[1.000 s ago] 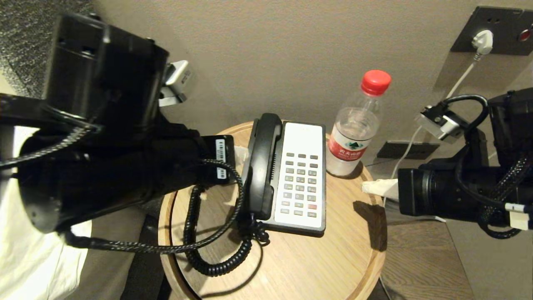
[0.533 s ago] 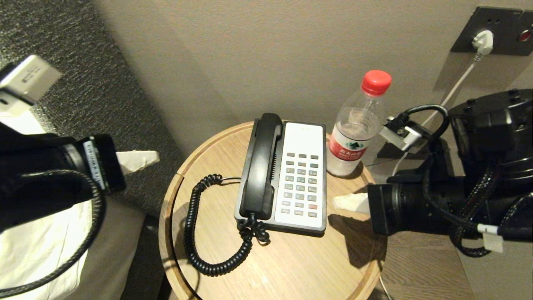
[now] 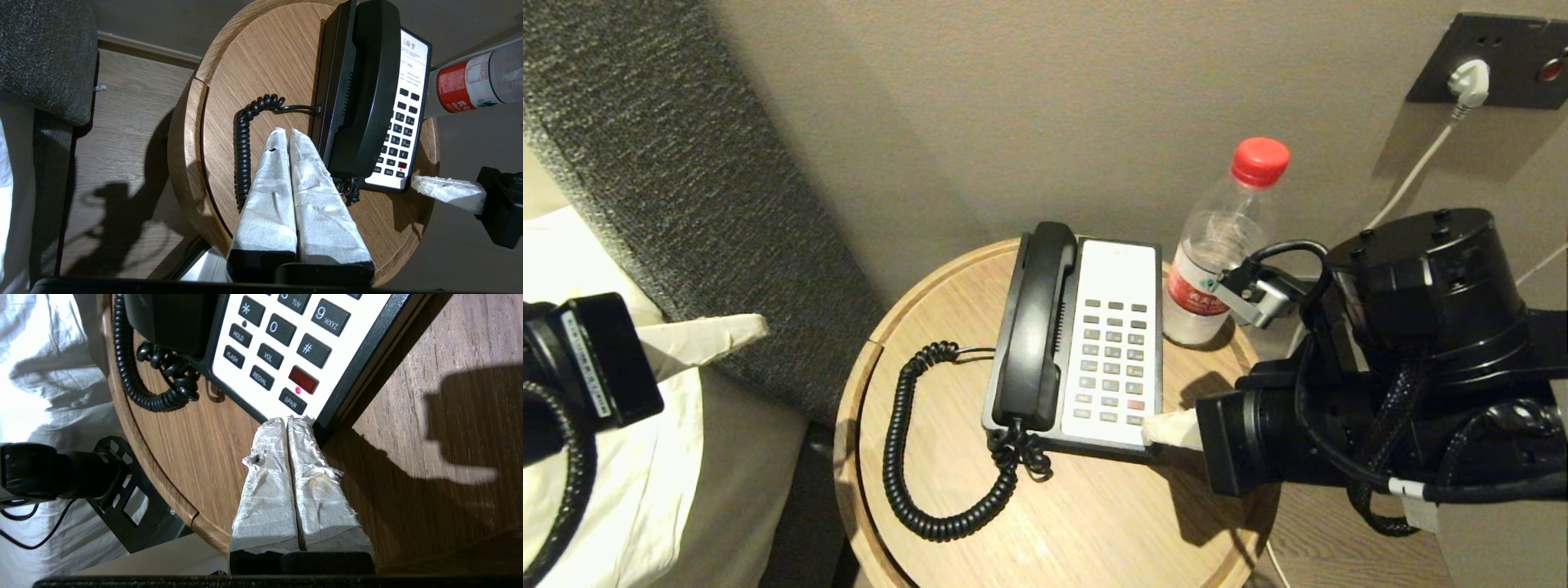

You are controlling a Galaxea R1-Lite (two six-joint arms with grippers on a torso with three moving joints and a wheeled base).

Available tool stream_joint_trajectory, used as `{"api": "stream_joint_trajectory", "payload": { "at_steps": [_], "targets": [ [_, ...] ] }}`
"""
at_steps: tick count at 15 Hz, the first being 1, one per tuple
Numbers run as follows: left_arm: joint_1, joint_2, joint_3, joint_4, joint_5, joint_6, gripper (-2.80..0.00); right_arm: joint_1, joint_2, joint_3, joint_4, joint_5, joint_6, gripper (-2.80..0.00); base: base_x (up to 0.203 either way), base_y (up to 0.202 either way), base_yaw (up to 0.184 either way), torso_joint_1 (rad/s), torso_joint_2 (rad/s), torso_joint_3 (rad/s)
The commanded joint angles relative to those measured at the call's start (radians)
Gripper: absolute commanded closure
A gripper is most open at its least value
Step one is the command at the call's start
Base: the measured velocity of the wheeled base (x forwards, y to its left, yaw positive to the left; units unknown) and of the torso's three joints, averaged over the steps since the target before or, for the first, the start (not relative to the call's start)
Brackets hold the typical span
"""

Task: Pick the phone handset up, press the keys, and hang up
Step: End the call using the dial pad

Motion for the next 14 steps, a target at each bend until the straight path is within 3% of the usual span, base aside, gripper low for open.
{"api": "stream_joint_trajectory", "payload": {
  "at_steps": [1, 14],
  "targets": [
    [0.001, -0.002, 0.003, 0.001, 0.001, -0.004, 0.00, 0.000, 0.019, -0.009, 0.000, -0.001, 0.004, 0.00, 0.000, 0.000, 0.000, 0.000, 0.00, 0.000],
    [0.001, -0.015, 0.017, 0.001, 0.001, -0.012, 0.00, -0.005, 0.054, -0.036, -0.010, -0.003, 0.000, 0.00, 0.000, 0.000, 0.000, 0.000, 0.00, 0.000]
  ]
}}
